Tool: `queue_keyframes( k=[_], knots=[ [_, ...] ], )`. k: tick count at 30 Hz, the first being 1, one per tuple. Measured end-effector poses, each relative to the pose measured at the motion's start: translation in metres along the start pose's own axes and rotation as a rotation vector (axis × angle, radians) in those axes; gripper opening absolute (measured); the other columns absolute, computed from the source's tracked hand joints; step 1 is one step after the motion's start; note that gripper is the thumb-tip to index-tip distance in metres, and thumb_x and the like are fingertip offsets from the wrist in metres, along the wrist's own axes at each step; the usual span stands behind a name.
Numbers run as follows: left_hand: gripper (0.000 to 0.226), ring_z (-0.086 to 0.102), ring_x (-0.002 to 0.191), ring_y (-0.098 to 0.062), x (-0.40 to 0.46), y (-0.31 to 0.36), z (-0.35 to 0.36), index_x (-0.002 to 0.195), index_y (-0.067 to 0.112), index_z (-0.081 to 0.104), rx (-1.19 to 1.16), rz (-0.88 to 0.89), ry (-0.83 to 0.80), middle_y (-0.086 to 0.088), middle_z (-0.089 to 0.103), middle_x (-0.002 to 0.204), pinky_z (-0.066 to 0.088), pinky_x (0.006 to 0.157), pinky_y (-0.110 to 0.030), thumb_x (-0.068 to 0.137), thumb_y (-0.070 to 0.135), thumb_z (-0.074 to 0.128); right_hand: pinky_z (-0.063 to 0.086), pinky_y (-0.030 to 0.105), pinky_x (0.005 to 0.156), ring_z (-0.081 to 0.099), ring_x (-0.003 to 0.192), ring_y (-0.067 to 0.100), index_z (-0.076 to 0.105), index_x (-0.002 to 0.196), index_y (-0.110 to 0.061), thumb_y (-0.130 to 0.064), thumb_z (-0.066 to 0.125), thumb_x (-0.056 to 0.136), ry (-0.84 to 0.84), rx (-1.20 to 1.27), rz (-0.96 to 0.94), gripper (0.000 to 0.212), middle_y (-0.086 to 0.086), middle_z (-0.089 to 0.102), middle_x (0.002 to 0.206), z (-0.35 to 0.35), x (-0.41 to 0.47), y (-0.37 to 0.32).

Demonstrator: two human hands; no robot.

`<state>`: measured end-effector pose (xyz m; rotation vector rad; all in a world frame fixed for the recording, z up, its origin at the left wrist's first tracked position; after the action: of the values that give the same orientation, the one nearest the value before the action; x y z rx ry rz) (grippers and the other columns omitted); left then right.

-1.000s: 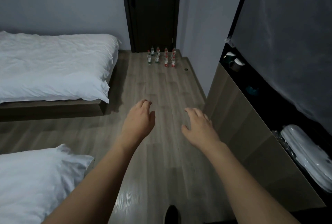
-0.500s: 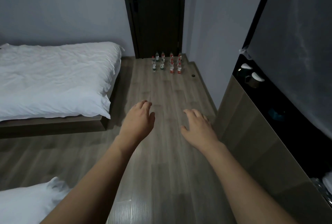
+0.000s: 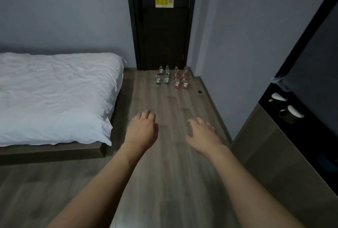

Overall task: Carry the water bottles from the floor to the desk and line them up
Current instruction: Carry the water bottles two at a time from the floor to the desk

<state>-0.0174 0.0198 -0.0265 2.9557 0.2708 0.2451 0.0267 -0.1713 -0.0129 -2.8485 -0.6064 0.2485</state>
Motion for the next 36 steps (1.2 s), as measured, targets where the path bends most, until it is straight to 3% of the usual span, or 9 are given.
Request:
queue_keyframes(
  k=[10, 16, 36],
  knots=[
    [0.038, 0.053, 0.113, -0.03, 0.133, -0.084, 0.019, 0.129, 0.013, 0.052, 0.027, -0.016, -0.088, -0.008, 0.052, 0.134, 0.045, 0.093, -0.038, 0.097, 0.034, 0.045, 0.035, 0.036, 0.104, 0.045, 0.126, 0.032, 0.043, 0.138, -0.015, -0.034, 0.051, 0.091, -0.052, 0.001, 0.054, 0.052, 0.012, 0.047, 0.138, -0.003, 0.147, -0.039],
    [0.039, 0.053, 0.113, -0.03, 0.24, -0.1, 0.047, 0.131, 0.013, 0.051, 0.024, -0.003, -0.121, -0.008, 0.053, 0.132, 0.044, 0.092, -0.038, 0.098, 0.033, 0.044, 0.034, 0.036, 0.107, 0.043, 0.127, 0.03, 0.039, 0.143, -0.016, -0.033, 0.05, 0.091, -0.1, 0.018, 0.029, 0.055, 0.011, 0.045, 0.141, 0.007, 0.26, -0.037],
    [0.044, 0.052, 0.118, -0.029, 0.609, -0.164, 0.075, 0.135, 0.017, 0.048, 0.056, 0.054, -0.111, -0.005, 0.052, 0.136, 0.045, 0.093, -0.039, 0.098, 0.04, 0.042, 0.035, 0.038, 0.107, 0.044, 0.127, 0.028, 0.04, 0.142, -0.017, -0.035, 0.051, 0.091, -0.035, 0.051, 0.038, 0.055, 0.008, 0.046, 0.139, -0.045, 0.627, -0.02]
  ],
)
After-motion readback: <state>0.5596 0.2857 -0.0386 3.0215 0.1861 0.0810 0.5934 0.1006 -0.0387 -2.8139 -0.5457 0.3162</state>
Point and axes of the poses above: each hand's wrist, its own x-axis towards the middle knuckle, its own z-axis out of the palm, y = z × x, the point moved 4 cm from there along x, towards the middle knuckle
